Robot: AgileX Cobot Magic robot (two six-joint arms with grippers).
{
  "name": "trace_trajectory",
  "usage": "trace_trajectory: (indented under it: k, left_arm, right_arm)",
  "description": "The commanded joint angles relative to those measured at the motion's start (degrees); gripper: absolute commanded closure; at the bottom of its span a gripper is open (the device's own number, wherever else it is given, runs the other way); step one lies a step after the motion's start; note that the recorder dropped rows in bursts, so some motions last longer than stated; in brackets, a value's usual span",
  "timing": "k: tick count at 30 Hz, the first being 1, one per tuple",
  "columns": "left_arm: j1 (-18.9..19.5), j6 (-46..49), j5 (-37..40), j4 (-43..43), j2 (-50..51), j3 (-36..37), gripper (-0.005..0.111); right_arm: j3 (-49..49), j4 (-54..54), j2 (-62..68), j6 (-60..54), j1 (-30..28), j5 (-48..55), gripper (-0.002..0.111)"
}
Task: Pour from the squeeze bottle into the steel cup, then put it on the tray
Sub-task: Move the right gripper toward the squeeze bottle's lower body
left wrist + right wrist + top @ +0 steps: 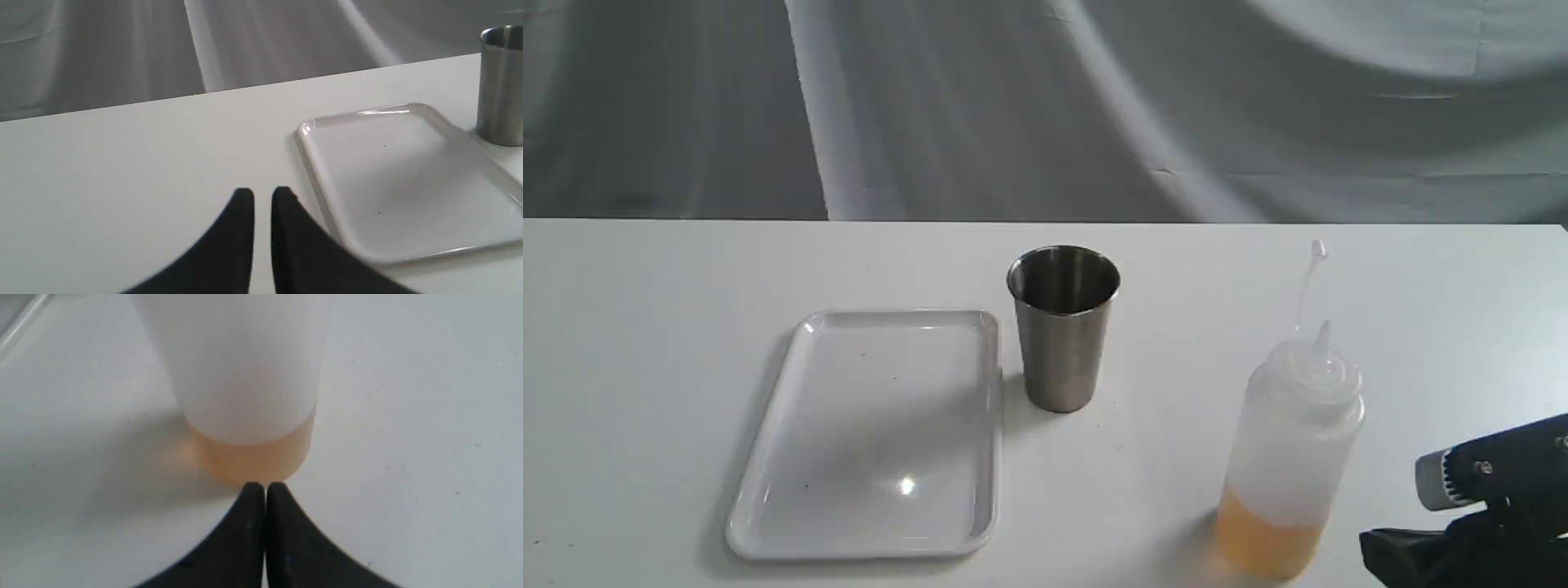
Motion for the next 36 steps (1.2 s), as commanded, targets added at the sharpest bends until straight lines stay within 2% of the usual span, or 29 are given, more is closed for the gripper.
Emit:
trace_trajectory:
  k: [1, 4, 7, 13, 16, 18, 27, 36]
  left_arm:
    - [-0.2, -0.1, -0.4, 0.0, -0.3, 0.3, 0.098]
    - [-0.2, -0.1, -0.4, 0.0, -0.3, 0.3, 0.098]
    - [-0.2, -0.1, -0.4, 0.0, -0.3, 0.3, 0.098]
    - [-0.2, -0.1, -0.4, 0.0, -0.3, 0.3, 0.098]
    - [-0.2, -0.1, -0.4, 0.0, -0.3, 0.3, 0.098]
    - [-0.2, -0.1, -0.4, 0.0, -0.3, 0.3, 0.098]
    - [-0.2, -0.1, -0.4, 0.0, -0.3, 0.3, 0.098]
    - [-0.2, -0.1, -0.4, 0.0, -0.3, 0.3, 0.098]
  right_arm:
    - [0.4, 0.3, 0.2, 1.0, 0.2, -0.7, 0.108]
    - [0.4, 0.3, 0.2, 1.0, 0.2, -0.2, 0.104]
    - [0.4, 0.3, 0.2, 1.0, 0.2, 0.9, 0.088]
    - [0.4, 1.1, 0.2, 1.0, 0.3, 1.5, 0.03]
    - [0.4, 1.1, 0.2, 1.0, 0.3, 1.4, 0.009]
    - [0.4, 1.1, 0.2, 1.0, 0.3, 1.2, 0.005]
    - [0.4, 2.9, 0.4, 1.2, 2.7, -6.1, 0.005]
    - [0.4, 3.6, 8.0, 1.5, 2.7, -12.2, 0.005]
